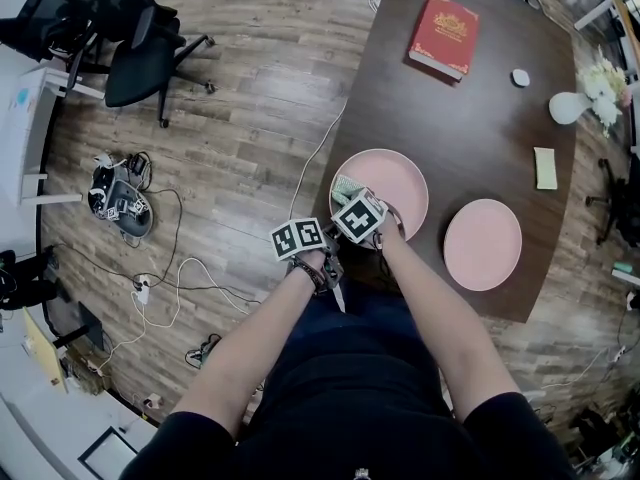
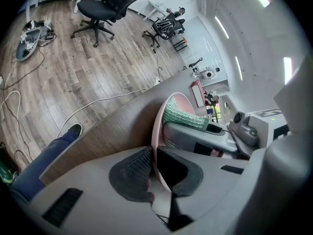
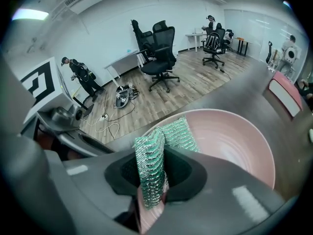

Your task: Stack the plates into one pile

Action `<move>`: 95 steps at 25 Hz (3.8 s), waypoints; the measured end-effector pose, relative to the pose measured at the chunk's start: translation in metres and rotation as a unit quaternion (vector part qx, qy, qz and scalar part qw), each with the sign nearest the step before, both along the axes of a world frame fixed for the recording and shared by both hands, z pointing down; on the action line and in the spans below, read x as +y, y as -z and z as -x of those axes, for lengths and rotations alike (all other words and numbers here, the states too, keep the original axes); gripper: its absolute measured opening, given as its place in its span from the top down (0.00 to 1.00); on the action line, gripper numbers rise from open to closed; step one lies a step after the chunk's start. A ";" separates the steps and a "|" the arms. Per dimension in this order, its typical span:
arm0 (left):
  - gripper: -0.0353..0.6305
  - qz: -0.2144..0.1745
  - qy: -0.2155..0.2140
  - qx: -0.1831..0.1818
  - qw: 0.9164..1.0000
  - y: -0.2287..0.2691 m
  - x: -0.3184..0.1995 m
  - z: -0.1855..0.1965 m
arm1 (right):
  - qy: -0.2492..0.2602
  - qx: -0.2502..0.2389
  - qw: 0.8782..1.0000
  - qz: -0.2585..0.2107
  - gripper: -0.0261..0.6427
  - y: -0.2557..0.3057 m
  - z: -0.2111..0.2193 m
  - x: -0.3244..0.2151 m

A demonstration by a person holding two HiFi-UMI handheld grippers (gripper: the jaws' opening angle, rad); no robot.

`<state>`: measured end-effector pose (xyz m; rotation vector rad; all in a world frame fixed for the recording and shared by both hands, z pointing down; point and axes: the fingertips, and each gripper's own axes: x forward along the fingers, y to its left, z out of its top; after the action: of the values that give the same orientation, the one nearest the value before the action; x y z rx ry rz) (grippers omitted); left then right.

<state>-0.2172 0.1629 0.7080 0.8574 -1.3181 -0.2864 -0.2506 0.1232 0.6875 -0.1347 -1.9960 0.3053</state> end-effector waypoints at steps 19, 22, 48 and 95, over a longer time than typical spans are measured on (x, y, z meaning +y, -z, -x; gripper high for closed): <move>0.91 0.018 0.037 -0.015 0.999 -0.002 0.002 0.005 | 0.009 0.043 0.998 -0.053 0.83 -0.008 -0.050 -0.015; 0.91 0.019 0.040 -0.016 0.999 -0.002 0.002 0.005 | 0.008 0.055 0.997 -0.060 0.83 -0.010 -0.062 -0.018; 0.91 0.023 0.072 -0.025 0.997 -0.003 0.001 0.007 | 0.030 0.181 0.975 -0.125 0.83 -0.021 -0.143 -0.046; 0.91 0.007 0.031 -0.030 0.999 -0.001 -0.003 0.009 | 0.023 0.128 0.987 -0.098 0.83 -0.016 -0.123 -0.037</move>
<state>-0.2266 0.1596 0.7090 0.8198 -1.4022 -0.3009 -0.1272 0.0866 0.7040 -0.0155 -1.7527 0.0896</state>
